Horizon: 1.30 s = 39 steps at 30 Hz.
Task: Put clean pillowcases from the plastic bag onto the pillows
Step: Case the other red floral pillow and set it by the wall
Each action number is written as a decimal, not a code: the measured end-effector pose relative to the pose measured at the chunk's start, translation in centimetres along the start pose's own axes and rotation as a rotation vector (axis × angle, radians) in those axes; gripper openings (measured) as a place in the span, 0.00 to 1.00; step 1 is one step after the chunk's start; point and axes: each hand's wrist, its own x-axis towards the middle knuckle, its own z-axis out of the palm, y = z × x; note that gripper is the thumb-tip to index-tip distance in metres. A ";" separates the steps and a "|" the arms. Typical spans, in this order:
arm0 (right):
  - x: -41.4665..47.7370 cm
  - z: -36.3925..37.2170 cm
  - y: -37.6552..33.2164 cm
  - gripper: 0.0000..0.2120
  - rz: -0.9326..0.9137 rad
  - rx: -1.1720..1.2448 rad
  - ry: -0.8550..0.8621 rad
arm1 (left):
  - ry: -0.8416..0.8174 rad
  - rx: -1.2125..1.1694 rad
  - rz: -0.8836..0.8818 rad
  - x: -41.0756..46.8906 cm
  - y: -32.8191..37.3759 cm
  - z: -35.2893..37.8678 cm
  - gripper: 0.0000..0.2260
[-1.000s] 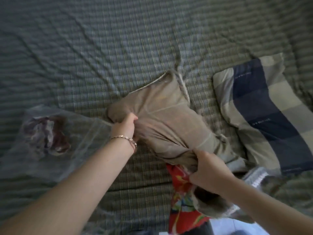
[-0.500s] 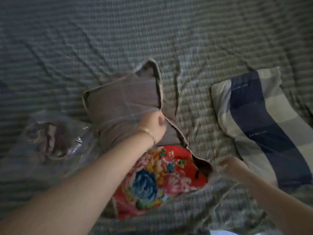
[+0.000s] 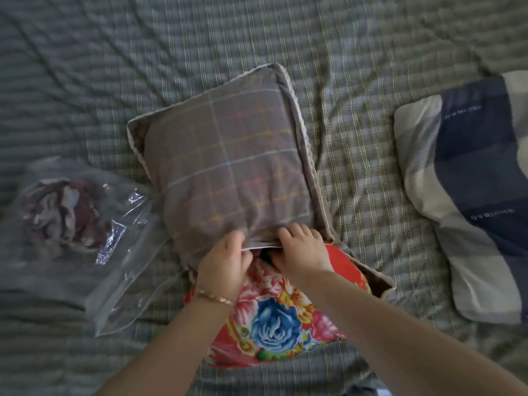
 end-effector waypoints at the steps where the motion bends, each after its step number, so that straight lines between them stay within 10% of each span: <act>1: 0.3 0.2 -0.1 0.13 0.019 0.032 0.067 | 0.018 -0.047 0.082 -0.1 0.5 -0.4 0.08; 7: -2.6 -0.9 6.6 0.12 0.032 -0.097 0.211 | -0.176 0.115 0.237 -4.4 -1.5 -2.3 0.04; 12: -6.0 -2.5 9.6 0.08 -0.044 -0.144 0.285 | -0.450 0.276 -0.315 -4.1 -5.7 -2.3 0.15; 18: -6.2 -2.0 9.7 0.04 0.225 -0.150 0.129 | -0.283 -0.027 -0.269 -9.7 -1.8 -3.2 0.10; 23: -5.5 -0.4 6.7 0.08 0.121 -0.321 -0.111 | -0.309 -0.093 -0.808 -12.3 -4.1 -1.8 0.11; 30: -5.6 0.3 9.7 0.09 0.767 0.118 -0.035 | -0.391 -0.242 -1.048 -11.3 -2.1 0.3 0.04; 33: -5.7 -0.2 8.5 0.08 0.846 0.554 0.052 | -0.315 -0.528 -1.140 -12.2 -3.3 0.5 0.15; 36: -9.2 1.2 5.1 0.19 0.900 0.774 -0.142 | -0.412 -0.591 -1.110 -14.2 -3.4 1.2 0.23; 39: -12.6 5.2 4.3 0.52 0.840 0.588 -0.285 | -0.600 -0.454 -1.067 -14.5 -2.6 0.5 0.20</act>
